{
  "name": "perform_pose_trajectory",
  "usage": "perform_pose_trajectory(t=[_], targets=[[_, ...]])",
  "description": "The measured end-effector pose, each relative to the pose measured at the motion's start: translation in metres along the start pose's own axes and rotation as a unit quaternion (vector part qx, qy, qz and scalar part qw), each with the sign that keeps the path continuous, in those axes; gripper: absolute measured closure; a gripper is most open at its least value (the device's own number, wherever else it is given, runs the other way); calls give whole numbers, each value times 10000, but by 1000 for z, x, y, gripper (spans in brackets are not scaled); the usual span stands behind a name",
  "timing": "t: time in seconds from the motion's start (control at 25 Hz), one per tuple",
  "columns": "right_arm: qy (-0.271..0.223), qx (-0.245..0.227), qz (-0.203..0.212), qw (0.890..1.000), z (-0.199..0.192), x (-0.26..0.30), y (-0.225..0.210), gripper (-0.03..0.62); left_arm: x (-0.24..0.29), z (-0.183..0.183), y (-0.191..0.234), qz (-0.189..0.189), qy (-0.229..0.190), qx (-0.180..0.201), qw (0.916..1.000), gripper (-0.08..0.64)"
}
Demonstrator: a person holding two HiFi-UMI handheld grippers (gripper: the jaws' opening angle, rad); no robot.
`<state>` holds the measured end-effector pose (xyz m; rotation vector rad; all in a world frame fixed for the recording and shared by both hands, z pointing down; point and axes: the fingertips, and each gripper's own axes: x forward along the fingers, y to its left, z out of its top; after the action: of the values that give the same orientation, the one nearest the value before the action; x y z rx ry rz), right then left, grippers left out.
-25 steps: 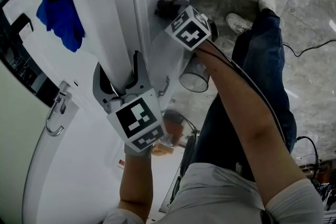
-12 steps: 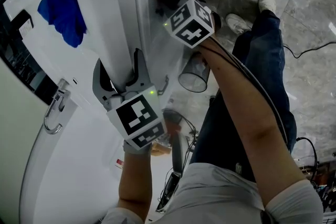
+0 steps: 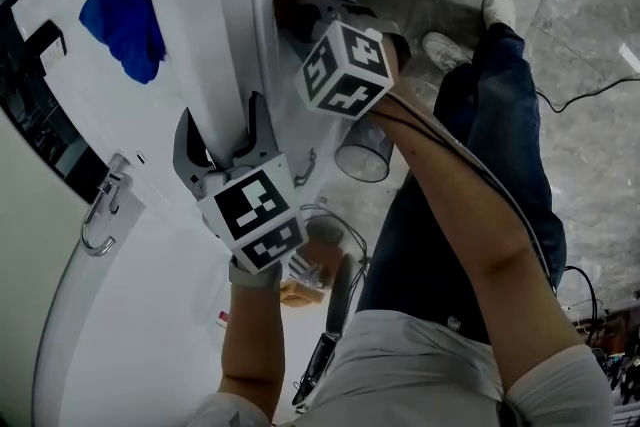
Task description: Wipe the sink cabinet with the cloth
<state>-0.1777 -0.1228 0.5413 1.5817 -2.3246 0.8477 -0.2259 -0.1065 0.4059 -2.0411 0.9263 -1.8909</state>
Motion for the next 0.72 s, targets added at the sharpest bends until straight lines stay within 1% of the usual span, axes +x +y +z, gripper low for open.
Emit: perform_pose_trajectory(t=[0.28, 0.48, 0.6, 0.72], targets=[[19, -404, 98, 9991, 5, -12, 20, 529, 1, 1, -1, 0, 3, 2, 10000, 245], [-149, -632, 390, 9971, 13, -21, 42, 528, 1, 1, 0, 17, 8, -2, 10000, 245], [-259, -650, 534, 9961, 18, -29, 52, 528, 1, 1, -1, 6, 5, -6, 10000, 245], [-400, -379, 573, 9968, 28, -40, 54, 528, 2, 1, 0, 7, 14, -6, 10000, 245]])
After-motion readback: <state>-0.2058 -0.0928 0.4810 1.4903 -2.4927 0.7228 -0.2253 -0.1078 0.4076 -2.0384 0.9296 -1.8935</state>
